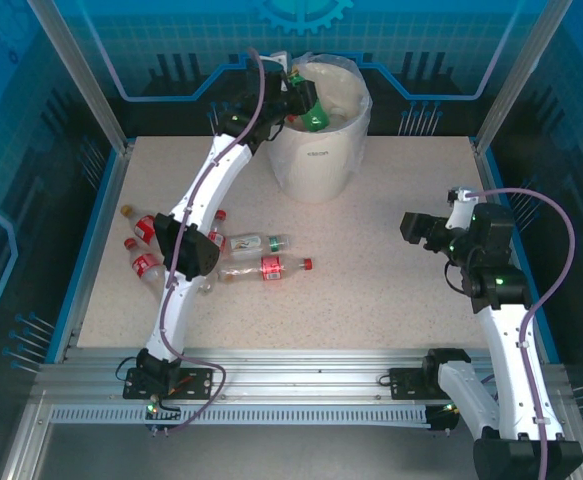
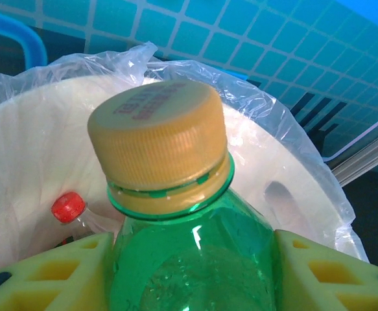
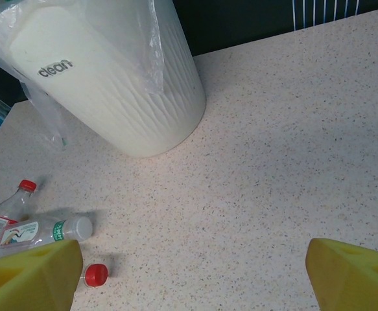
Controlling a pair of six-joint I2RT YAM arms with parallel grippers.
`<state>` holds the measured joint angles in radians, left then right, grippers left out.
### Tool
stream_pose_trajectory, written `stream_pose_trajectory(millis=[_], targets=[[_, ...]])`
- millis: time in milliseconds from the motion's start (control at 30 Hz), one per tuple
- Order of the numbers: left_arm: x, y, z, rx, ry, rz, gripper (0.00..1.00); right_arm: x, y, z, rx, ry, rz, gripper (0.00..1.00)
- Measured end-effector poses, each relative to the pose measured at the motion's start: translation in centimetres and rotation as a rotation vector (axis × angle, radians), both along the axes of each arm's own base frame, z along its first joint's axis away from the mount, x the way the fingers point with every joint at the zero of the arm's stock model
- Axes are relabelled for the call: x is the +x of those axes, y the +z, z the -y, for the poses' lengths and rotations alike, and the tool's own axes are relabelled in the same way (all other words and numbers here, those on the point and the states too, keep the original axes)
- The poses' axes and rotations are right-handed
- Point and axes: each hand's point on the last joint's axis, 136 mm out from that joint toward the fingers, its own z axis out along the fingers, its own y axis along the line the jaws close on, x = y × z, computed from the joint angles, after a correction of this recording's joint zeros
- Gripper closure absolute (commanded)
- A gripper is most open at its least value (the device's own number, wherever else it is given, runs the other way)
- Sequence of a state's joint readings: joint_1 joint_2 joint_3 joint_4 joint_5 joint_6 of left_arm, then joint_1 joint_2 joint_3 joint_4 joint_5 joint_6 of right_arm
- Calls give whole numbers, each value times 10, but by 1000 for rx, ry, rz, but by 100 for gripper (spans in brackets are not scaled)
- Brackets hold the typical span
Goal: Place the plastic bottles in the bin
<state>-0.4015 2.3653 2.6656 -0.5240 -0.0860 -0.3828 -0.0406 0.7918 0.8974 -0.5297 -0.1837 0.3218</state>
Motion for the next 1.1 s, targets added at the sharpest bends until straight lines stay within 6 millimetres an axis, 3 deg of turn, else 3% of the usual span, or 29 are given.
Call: stream_pose_trajectory(millis=[300,633,933,1100], targets=[[0,-8,4,24,-15,-8,37,0,0,0,0,0,-1,10],[0,-9,4,49,-25,-2,17,0,-1,0,1,1,-4,10],[-3,-7,5,70,-34,7,13,4,-3,-6,6,41,-18,9],[-20,16,-5,96,-40,22,10,8,3,-12,9,81,-7,9]])
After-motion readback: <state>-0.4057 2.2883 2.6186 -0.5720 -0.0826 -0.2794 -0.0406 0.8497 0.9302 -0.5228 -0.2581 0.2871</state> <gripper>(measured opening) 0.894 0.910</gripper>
